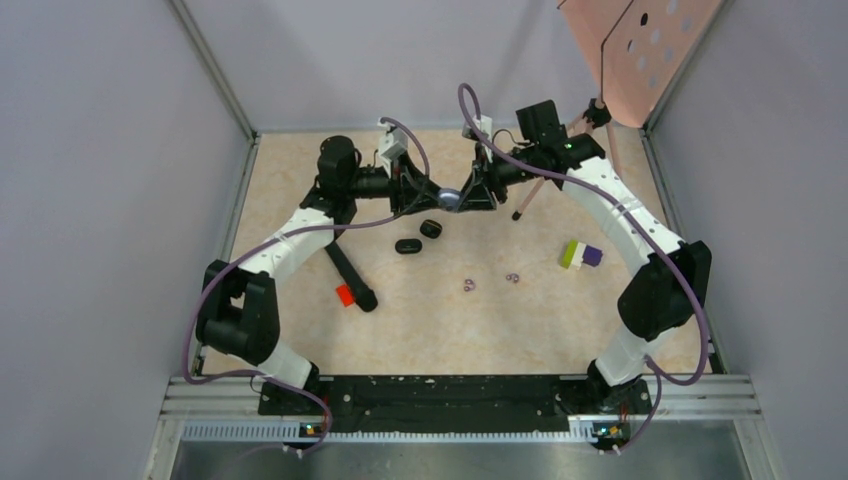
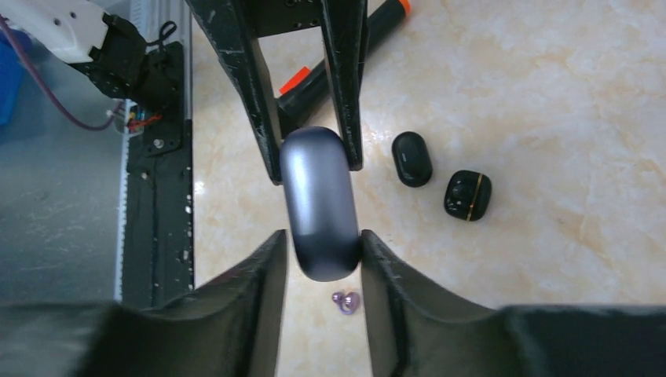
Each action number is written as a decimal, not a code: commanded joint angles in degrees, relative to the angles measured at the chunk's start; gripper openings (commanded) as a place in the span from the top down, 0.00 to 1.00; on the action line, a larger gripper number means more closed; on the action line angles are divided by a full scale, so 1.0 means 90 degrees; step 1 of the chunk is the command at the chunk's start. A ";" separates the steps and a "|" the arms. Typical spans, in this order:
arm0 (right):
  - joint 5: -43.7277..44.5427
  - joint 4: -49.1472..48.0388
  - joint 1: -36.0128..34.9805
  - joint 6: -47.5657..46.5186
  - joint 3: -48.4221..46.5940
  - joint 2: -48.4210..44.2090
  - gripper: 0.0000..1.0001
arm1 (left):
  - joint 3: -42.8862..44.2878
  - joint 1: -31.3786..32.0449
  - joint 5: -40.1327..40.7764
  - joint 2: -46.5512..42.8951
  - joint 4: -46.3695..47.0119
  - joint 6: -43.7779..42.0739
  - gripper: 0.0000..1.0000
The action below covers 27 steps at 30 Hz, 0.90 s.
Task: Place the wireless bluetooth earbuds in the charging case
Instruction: Open the charging case.
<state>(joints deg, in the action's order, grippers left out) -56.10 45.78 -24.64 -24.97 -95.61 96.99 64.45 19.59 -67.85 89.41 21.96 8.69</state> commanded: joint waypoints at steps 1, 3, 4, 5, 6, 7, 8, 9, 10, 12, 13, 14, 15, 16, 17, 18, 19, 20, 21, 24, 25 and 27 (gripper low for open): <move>-0.0151 -0.0190 -0.0056 -0.0026 -0.0073 0.0022 0.67 | -0.0038 0.0035 -0.0001 0.0000 0.0862 0.0601 1.00; -0.0109 -0.0194 -0.0057 -0.0060 -0.0110 0.0021 0.77 | -0.0049 0.0041 0.0031 0.0025 0.0870 0.0666 0.99; -0.0068 -0.0194 -0.0055 -0.0087 -0.0143 0.0014 0.82 | -0.0064 0.0046 0.0073 0.0024 0.0870 0.0687 0.93; -0.0016 -0.0194 -0.0057 -0.0109 -0.0189 0.0006 0.87 | -0.0075 0.0050 0.0162 0.0027 0.0816 0.0698 0.83; 0.0065 -0.0189 -0.0059 -0.0142 -0.0257 -0.0012 0.90 | -0.0102 0.0052 0.0270 0.0011 0.0747 0.0670 0.74; 0.0136 -0.0168 -0.0060 -0.0189 -0.0319 -0.0033 0.91 | -0.0143 0.0052 0.0349 -0.0014 0.0679 0.0616 0.65; 0.0240 -0.0119 -0.0065 -0.0278 -0.0399 -0.0065 0.93 | -0.0196 0.0058 0.0394 -0.0042 0.0593 0.0540 0.58; 0.0356 0.0002 -0.0073 -0.0439 -0.0510 -0.0080 0.94 | -0.0228 0.0053 0.0384 -0.0060 0.0466 0.0409 0.54; 0.0476 0.0195 -0.0089 -0.0676 -0.0665 -0.0061 0.94 | -0.0243 0.0053 0.0336 -0.0068 0.0293 0.0243 0.51; 0.0769 0.0662 -0.0156 -0.1203 -0.0984 -0.0003 0.94 | -0.0286 0.0071 0.0283 -0.0118 0.0047 -0.0025 0.49; 0.0894 0.0874 -0.0207 -0.1424 -0.1135 0.0039 0.94 | -0.0322 0.0073 0.0290 -0.0128 0.0033 -0.0082 0.47; 0.1003 0.1082 -0.0261 -0.1631 -0.1242 0.0100 0.94 | -0.0356 0.0078 0.0301 -0.0132 0.0060 -0.0118 0.46; 0.1061 0.1211 -0.0304 -0.1738 -0.1338 0.0145 0.94 | -0.0388 0.0090 0.0308 -0.0126 0.0120 -0.0144 0.46; 0.1066 0.1295 -0.0330 -0.1764 -0.1398 0.0194 0.94 | -0.0406 0.0106 0.0299 -0.0109 0.0197 -0.0150 0.46; 0.1037 0.1334 -0.0344 -0.1746 -0.1438 0.0236 0.94 | -0.0412 0.0125 0.0299 -0.0074 0.0296 -0.0127 0.46; 0.1020 0.1370 -0.0361 -0.1713 -0.1471 0.0264 0.94 | -0.0423 0.0139 0.0296 -0.0060 0.0451 -0.0056 0.46; 0.1038 0.1411 -0.0387 -0.1716 -0.1503 0.0290 0.94 | -0.0448 0.0151 0.0294 -0.0050 0.0675 0.0085 0.46; 0.1061 0.1441 -0.0428 -0.1738 -0.1529 0.0305 0.94 | -0.0498 0.0155 0.0289 -0.0042 0.0910 0.0229 0.46; 0.1093 0.1456 -0.0457 -0.1756 -0.1550 0.0326 0.94 | -0.0537 0.0155 0.0292 -0.0042 0.1129 0.0340 0.46; 0.1194 0.1456 -0.0518 -0.1740 -0.1622 0.0354 0.94 | -0.0627 0.0151 0.0270 -0.0052 0.1458 0.0499 0.48; 0.1226 0.1461 -0.0530 -0.1731 -0.1644 0.0374 0.94 | -0.0657 0.0157 0.0273 -0.0056 0.1524 0.0554 0.48; 0.1243 0.1485 -0.0552 -0.1718 -0.1686 0.0408 0.94 | -0.0685 0.0155 0.0262 -0.0043 0.1632 0.0626 0.53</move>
<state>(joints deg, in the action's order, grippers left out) -45.45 58.08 -28.73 -39.24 -107.07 100.40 59.20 20.80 -65.08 89.49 29.85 12.14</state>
